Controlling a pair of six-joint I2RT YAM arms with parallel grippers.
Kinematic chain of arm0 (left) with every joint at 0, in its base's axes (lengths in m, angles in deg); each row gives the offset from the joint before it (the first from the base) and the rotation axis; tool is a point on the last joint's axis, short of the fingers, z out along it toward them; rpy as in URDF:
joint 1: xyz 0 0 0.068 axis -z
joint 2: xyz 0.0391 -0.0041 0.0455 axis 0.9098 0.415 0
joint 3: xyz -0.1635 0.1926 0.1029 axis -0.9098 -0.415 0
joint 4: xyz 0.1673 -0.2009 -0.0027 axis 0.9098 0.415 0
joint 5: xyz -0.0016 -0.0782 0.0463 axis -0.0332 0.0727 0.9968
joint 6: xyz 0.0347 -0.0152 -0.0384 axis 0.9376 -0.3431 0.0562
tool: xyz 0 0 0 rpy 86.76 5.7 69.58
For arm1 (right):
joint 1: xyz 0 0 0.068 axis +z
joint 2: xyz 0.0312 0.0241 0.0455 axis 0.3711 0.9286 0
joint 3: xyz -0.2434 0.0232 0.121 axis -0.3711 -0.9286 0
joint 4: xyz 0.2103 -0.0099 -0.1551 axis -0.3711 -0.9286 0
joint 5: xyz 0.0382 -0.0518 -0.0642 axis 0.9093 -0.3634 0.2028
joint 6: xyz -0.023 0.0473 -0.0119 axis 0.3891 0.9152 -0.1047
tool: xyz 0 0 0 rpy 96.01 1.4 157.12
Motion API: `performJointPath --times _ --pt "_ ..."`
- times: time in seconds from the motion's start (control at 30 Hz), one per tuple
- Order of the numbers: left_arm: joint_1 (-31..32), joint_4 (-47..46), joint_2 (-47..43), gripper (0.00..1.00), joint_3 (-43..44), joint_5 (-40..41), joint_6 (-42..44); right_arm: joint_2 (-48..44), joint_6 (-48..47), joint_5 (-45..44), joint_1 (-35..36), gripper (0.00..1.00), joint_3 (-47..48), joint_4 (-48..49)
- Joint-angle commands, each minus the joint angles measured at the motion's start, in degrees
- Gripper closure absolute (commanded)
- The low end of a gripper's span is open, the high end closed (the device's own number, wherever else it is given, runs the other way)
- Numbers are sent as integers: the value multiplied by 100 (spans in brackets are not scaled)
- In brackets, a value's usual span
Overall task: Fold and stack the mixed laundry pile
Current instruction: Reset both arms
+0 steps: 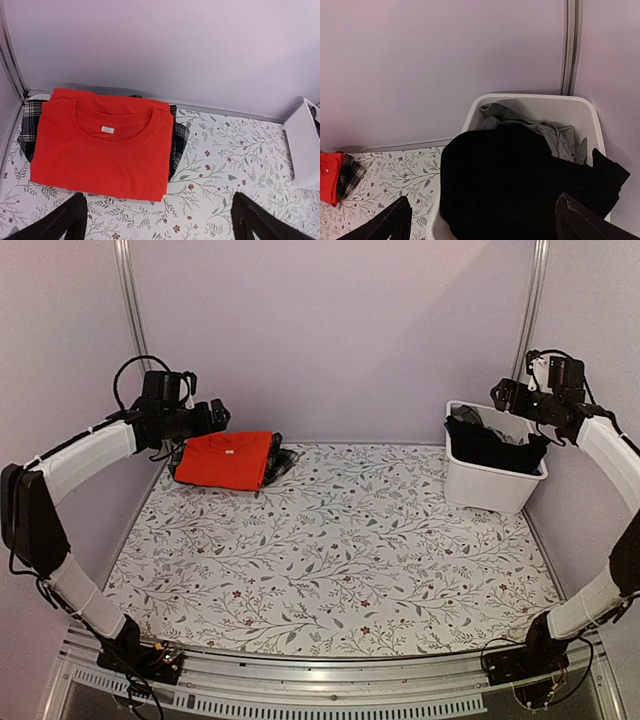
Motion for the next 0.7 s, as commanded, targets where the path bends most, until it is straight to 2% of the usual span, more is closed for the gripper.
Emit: performJointPath --times 0.0,0.07,0.2,0.43,0.67 --pt "121 -93 -519 0 -231 79 -18 1058 -109 9 -272 1 383 -627" --pt "125 -89 -622 0 -313 154 20 1559 -147 -6 -277 1 589 -622" --pt "150 -148 -633 0 -452 13 176 1865 -76 274 -278 2 690 -437" --pt "291 -206 -437 0 -711 -107 188 1839 -58 721 -280 2 418 -249" --pt "464 -317 -487 0 -843 133 315 1452 -177 961 -276 1 -167 32"
